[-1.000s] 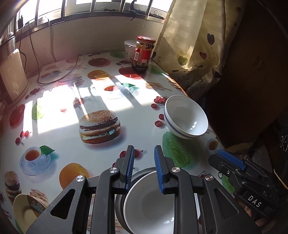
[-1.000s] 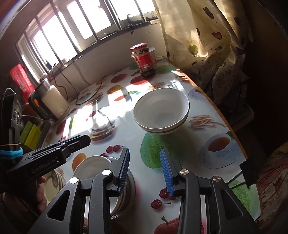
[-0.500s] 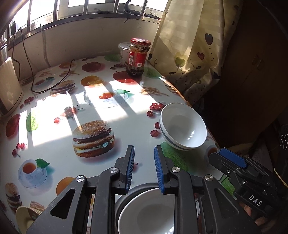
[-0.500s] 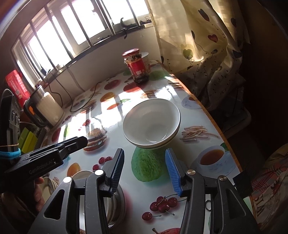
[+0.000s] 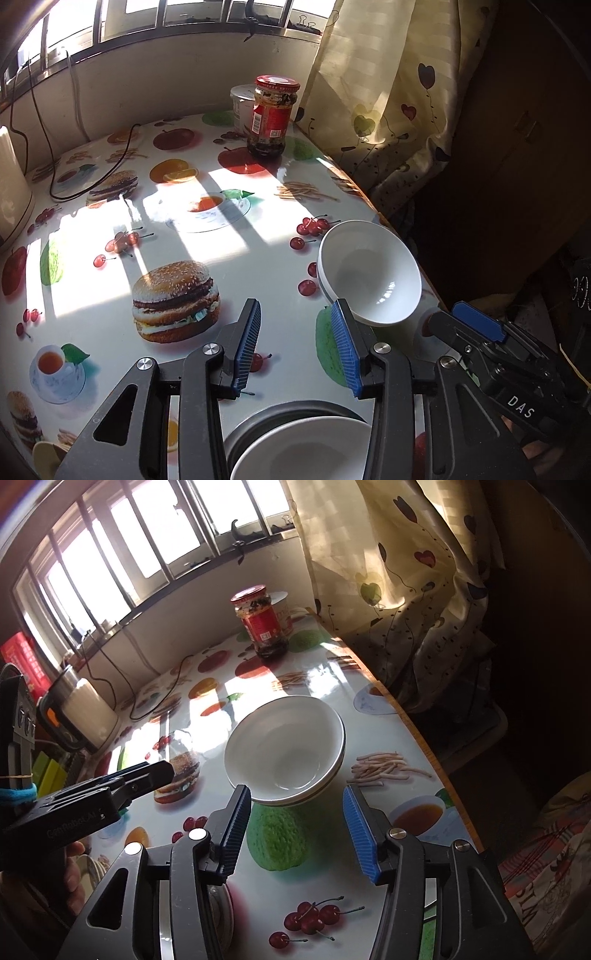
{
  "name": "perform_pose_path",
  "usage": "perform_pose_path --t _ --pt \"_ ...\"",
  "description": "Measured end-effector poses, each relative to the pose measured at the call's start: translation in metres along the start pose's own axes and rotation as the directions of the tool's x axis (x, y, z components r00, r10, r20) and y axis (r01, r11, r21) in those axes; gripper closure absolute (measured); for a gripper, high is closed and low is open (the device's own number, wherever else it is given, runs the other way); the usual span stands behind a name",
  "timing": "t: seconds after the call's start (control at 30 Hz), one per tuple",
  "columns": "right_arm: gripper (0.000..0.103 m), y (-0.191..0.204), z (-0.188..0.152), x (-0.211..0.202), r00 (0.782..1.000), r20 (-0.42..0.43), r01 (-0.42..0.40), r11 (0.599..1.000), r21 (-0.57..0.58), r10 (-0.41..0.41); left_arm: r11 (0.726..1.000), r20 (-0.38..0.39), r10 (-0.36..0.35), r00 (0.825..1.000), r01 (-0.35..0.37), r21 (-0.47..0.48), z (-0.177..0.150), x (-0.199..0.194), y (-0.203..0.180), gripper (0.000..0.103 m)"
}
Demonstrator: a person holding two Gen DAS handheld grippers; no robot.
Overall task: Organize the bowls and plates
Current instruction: 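Move both tools to the second striped white bowl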
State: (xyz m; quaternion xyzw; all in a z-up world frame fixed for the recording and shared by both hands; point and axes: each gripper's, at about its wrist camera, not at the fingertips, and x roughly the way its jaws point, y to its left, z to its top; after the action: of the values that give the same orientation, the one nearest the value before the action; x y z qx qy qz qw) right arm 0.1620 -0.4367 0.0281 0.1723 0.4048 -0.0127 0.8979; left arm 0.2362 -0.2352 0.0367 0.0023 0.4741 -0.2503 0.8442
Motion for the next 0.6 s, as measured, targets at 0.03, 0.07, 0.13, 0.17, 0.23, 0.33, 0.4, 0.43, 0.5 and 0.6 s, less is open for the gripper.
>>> perform_pose_path --t 0.03,0.07,0.13,0.17,0.23,0.33,0.4,0.43,0.5,0.6 --pt "0.051 -0.002 0.002 0.001 1.0 0.002 0.002 1.0 0.001 -0.002 1.0 -0.001 -0.002 1.0 0.002 0.003 0.002 0.002 -0.001 0.062" --pt "0.051 -0.003 0.003 0.002 1.0 0.002 0.006 1.0 0.001 -0.006 1.0 -0.005 0.0 1.0 0.0 0.004 0.004 0.004 -0.001 0.062" --pt "0.051 -0.006 0.007 0.005 1.0 0.003 0.016 1.0 0.005 -0.016 1.0 -0.015 -0.001 1.0 0.001 0.005 0.007 0.009 -0.001 0.062" --pt "0.051 -0.008 0.008 0.006 1.0 0.003 0.019 1.0 0.008 -0.019 1.0 -0.018 -0.005 1.0 0.005 0.0 0.009 0.011 -0.001 0.062" --pt "0.051 -0.012 0.011 0.009 1.0 0.003 0.025 1.0 0.014 -0.025 1.0 -0.017 -0.013 1.0 0.013 -0.01 0.012 0.014 -0.002 0.062" --pt "0.051 -0.016 0.015 0.013 1.0 0.0 0.031 0.999 0.019 -0.031 1.0 -0.021 -0.012 1.0 0.012 -0.017 0.016 0.019 -0.004 0.062" --pt "0.051 -0.019 0.017 0.016 0.999 -0.002 0.037 0.999 0.023 -0.037 1.0 -0.025 -0.017 1.0 0.016 -0.022 0.017 0.023 -0.006 0.062" --pt "0.051 -0.021 0.018 0.018 0.999 -0.003 0.04 0.999 0.026 -0.04 1.0 -0.026 -0.022 0.999 0.021 -0.019 0.019 0.025 -0.007 0.062" --pt "0.051 -0.023 0.019 0.021 0.999 -0.008 0.047 0.998 0.028 -0.047 1.0 -0.03 -0.023 0.999 0.023 -0.011 0.021 0.029 -0.011 0.062" --pt "0.051 -0.026 0.021 0.025 0.999 -0.012 0.051 0.998 0.026 -0.05 1.0 -0.046 -0.022 0.999 0.021 -0.009 0.025 0.037 -0.013 0.062"
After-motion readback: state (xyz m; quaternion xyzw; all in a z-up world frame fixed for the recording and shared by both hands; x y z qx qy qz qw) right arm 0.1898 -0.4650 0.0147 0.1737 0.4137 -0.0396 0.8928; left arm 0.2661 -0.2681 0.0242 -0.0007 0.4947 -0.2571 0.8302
